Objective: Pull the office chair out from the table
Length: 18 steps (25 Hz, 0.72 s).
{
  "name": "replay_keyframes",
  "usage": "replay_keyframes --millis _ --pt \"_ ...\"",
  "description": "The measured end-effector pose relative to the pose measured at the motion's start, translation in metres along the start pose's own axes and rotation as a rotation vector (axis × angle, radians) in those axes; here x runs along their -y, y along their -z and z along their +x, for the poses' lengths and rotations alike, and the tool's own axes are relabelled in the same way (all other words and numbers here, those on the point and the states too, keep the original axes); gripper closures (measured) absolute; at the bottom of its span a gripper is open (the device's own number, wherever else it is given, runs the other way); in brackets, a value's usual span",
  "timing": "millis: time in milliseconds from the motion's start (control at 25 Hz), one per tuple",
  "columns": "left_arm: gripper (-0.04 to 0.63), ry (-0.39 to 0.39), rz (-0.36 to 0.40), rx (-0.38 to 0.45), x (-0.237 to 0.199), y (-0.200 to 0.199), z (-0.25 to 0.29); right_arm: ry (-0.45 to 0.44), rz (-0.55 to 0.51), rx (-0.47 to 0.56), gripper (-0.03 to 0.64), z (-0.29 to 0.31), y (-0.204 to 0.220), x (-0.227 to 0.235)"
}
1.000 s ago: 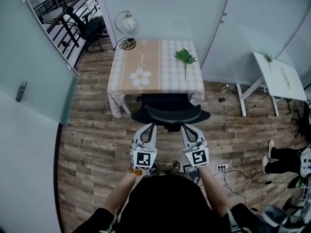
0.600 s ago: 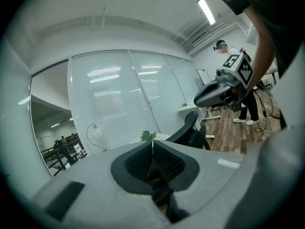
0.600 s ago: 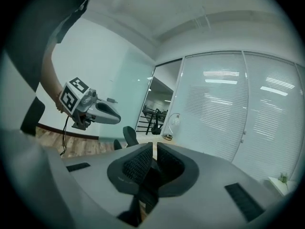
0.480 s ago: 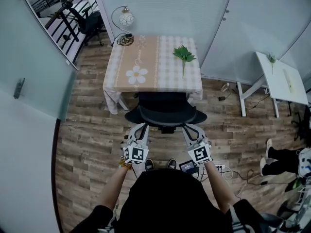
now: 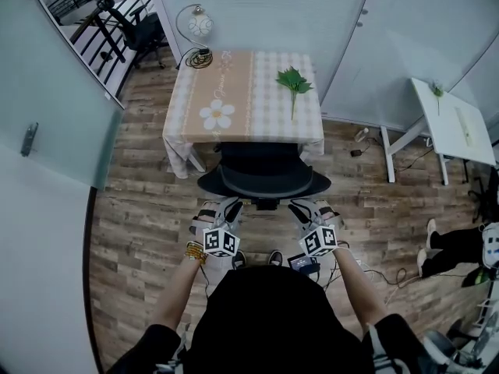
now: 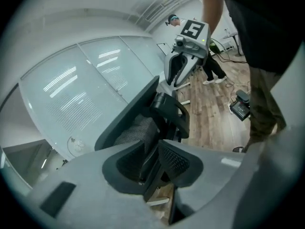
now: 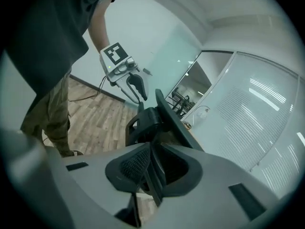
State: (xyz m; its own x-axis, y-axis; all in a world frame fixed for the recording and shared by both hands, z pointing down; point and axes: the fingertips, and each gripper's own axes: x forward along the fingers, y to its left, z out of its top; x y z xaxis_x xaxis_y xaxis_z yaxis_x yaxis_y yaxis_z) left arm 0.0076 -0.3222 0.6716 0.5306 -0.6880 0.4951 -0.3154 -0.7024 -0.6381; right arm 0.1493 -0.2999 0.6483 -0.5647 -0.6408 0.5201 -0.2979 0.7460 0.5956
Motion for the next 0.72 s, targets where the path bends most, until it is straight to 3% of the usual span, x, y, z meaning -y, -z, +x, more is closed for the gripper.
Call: replay_keyframes --millis 200,720 --pt "0.489 0.067 0.041 -0.024 0.006 0.007 0.013 -0.051 -0.050 -0.045 0.545 0.020 0.010 -0.009" --pt "0.477 0.217 0.110 -0.072 0.026 0.023 0.040 -0.171 -0.144 -0.120 0.538 0.050 0.029 -0.024"
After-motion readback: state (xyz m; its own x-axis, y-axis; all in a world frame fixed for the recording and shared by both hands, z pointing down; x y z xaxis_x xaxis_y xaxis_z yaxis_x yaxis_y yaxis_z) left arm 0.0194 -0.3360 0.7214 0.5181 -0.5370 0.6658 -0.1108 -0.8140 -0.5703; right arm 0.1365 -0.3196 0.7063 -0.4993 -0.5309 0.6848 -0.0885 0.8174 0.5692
